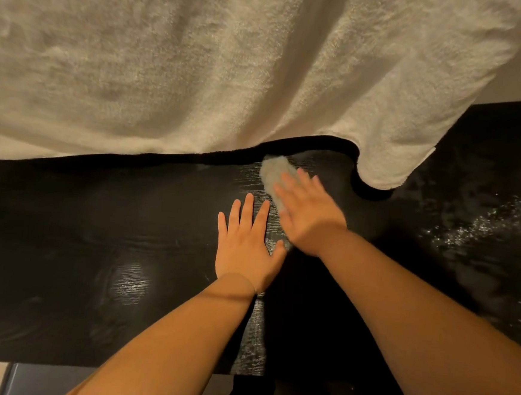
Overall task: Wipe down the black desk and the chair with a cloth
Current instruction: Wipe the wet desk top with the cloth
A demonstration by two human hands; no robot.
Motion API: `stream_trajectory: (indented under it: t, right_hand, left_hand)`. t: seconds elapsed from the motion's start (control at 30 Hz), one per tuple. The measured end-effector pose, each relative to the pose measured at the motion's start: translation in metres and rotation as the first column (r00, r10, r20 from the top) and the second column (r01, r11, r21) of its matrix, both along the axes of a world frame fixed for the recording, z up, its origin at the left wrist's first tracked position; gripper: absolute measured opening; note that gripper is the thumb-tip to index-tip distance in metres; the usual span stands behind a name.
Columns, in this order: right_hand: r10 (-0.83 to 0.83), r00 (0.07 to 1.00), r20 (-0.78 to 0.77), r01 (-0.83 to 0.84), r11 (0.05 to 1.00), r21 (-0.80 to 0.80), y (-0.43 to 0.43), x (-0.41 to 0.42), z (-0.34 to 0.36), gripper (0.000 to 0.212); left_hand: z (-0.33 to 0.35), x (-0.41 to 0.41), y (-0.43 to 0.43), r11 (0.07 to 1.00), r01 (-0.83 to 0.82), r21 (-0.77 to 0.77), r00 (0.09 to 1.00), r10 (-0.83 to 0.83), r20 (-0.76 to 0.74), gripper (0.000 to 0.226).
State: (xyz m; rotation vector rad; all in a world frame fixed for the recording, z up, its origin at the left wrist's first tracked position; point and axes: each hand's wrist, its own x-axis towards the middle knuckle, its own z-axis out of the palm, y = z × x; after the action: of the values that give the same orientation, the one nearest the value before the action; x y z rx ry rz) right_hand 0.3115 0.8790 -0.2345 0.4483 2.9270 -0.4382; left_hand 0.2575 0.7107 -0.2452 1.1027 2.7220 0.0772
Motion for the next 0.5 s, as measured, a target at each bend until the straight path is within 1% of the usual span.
stream_trajectory:
  t: [0.07, 0.13, 0.17, 0.23, 0.3, 0.33, 0.37, 0.4, 0.47, 0.5]
  right_hand:
    - [0.106, 0.994, -0.027, -0.107, 0.994, -0.028, -0.004, 0.019, -0.004, 0.073]
    - [0.102, 0.995, -0.022, -0.102, 0.995, 0.003, 0.012, 0.025, -0.007, 0.072]
    - [0.039, 0.999, -0.036, -0.038, 0.999, 0.02, 0.024, 0.024, -0.01, 0.071]
    - [-0.182, 0.982, -0.043, 0.182, 0.983, -0.008, 0.047, 0.016, -0.011, 0.066]
    - [-0.387, 0.922, -0.034, 0.383, 0.921, -0.074, 0.056, 0.006, -0.009, 0.063]
    - [-0.433, 0.9, -0.035, 0.43, 0.899, -0.079, 0.053, 0.002, -0.008, 0.064]
    - [-0.43, 0.903, -0.018, 0.429, 0.902, -0.056, 0.046, -0.001, -0.005, 0.065]
    - [-0.374, 0.927, -0.005, 0.374, 0.927, -0.003, 0.036, -0.003, -0.004, 0.066]
    - [-0.169, 0.986, 0.013, 0.167, 0.983, 0.075, 0.01, 0.004, -0.002, 0.07]
    - [-0.073, 0.997, 0.024, 0.071, 0.995, 0.063, 0.001, 0.014, -0.004, 0.073]
  left_hand:
    - [0.0, 0.001, -0.001, 1.0, 0.002, 0.006, 1.0, -0.002, -0.001, 0.086]
    - [0.0, 0.002, -0.001, 1.0, 0.003, 0.013, 1.0, -0.002, -0.012, 0.086]
    - [0.0, 0.002, -0.001, 1.0, 0.003, 0.016, 1.0, -0.002, -0.015, 0.085]
    - [0.0, 0.002, -0.002, 1.0, 0.005, 0.017, 1.0, -0.005, -0.021, 0.084]
    - [0.0, 0.002, -0.002, 1.0, 0.009, 0.01, 1.0, -0.008, -0.023, 0.084]
    - [0.0, 0.002, -0.001, 1.0, 0.009, 0.007, 1.0, -0.009, -0.021, 0.084]
    - [0.001, 0.002, -0.001, 1.0, 0.008, 0.005, 1.0, -0.008, -0.02, 0.084]
    - [0.001, 0.003, -0.001, 1.0, 0.006, 0.004, 1.0, -0.006, -0.019, 0.084]
    - [0.002, 0.003, 0.0, 1.0, 0.004, -0.005, 1.0, -0.004, -0.016, 0.084]
    - [0.003, 0.003, 0.0, 1.0, 0.003, -0.007, 1.0, -0.003, -0.015, 0.085]
